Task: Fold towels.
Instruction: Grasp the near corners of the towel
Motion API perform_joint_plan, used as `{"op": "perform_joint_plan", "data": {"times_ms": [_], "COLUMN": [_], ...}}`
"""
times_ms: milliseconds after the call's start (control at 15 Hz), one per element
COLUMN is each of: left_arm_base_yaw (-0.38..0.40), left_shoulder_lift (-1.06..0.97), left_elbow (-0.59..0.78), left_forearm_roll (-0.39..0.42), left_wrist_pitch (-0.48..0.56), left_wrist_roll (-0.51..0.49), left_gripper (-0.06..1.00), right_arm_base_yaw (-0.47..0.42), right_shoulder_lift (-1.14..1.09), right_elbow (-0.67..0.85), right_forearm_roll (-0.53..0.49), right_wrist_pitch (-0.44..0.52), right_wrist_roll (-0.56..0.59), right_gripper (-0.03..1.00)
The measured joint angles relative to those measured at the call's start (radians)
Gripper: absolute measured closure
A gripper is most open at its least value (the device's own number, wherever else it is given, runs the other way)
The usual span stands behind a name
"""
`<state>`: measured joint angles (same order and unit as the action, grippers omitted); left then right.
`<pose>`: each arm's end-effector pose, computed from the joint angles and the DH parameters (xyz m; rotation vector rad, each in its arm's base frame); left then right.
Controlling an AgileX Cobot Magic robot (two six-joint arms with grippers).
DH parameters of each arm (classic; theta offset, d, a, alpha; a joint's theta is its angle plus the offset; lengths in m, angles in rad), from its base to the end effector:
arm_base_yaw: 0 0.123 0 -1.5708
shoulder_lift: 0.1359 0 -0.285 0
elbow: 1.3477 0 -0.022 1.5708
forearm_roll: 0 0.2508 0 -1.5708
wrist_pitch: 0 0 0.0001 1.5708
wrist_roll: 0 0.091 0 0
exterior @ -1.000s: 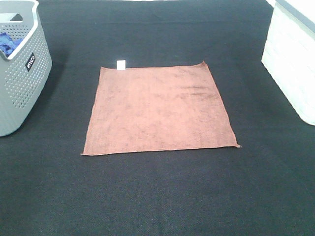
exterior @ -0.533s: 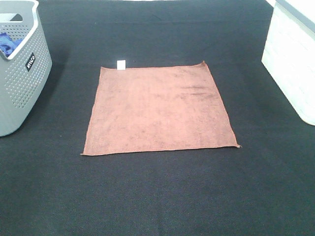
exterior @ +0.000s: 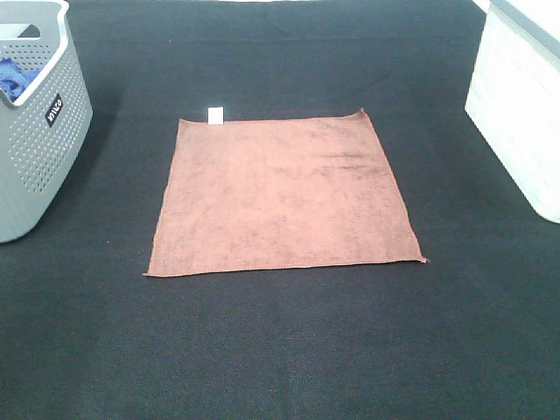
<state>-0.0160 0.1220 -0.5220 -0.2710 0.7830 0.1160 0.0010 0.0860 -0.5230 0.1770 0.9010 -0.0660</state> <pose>0.0214 -0.0175 0.3080 0.0751 1.8482 -0.2414 0.0121 0.0126 0.2977 -0.0498 1.9391 0.1646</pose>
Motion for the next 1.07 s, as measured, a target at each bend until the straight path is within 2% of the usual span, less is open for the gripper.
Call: {"op": "perform_joint_plan", "data": {"times_ms": [200, 333, 400, 533, 667, 733, 800, 933, 1067], "left_arm_base_yaw": [0.0, 0.0, 0.0, 0.0, 0.0, 0.0, 0.0, 0.0, 0.0], "left_shoulder_lift": [0.219, 0.377, 0.517, 0.683, 0.861, 0.861, 0.972, 1.135, 1.3], "left_elbow": [0.0, 0.0, 0.0, 0.0, -0.012, -0.012, -0.032, -0.056, -0.098], "left_forearm_roll": [-0.113, -0.202, -0.306, -0.467, -0.645, -0.645, -0.775, -0.942, -1.089], "left_wrist_pitch": [-0.21, -0.31, -0.342, -0.342, -0.295, -0.295, -0.251, -0.201, -0.149], "left_wrist_roll": [-0.002, -0.003, 0.037, 0.181, 0.37, 0.37, 0.528, 0.688, 0.81], "left_gripper": [0.3, 0.3, 0.3, 0.3, 0.3, 0.3, 0.3, 0.3, 0.3], "right_arm_base_yaw": [0.0, 0.0, 0.0, 0.0, 0.0, 0.0, 0.0, 0.0, 0.0], "right_shoulder_lift": [0.161, 0.301, 0.4, 0.545, 0.694, 0.694, 0.826, 0.999, 1.192], "right_elbow": [0.0, -0.001, -0.006, -0.043, -0.097, -0.097, -0.134, -0.181, -0.266], "right_forearm_roll": [0.02, 0.05, 0.063, 0.09, 0.134, 0.134, 0.184, 0.256, 0.333], "right_wrist_pitch": [-0.184, -0.258, -0.285, -0.294, -0.301, -0.301, -0.302, -0.287, -0.231], "right_wrist_roll": [0.0, 0.0, 0.0, -0.002, -0.056, -0.056, -0.115, -0.18, -0.217], "right_gripper": [0.25, 0.25, 0.25, 0.25, 0.25, 0.25, 0.25, 0.25, 0.25]}}
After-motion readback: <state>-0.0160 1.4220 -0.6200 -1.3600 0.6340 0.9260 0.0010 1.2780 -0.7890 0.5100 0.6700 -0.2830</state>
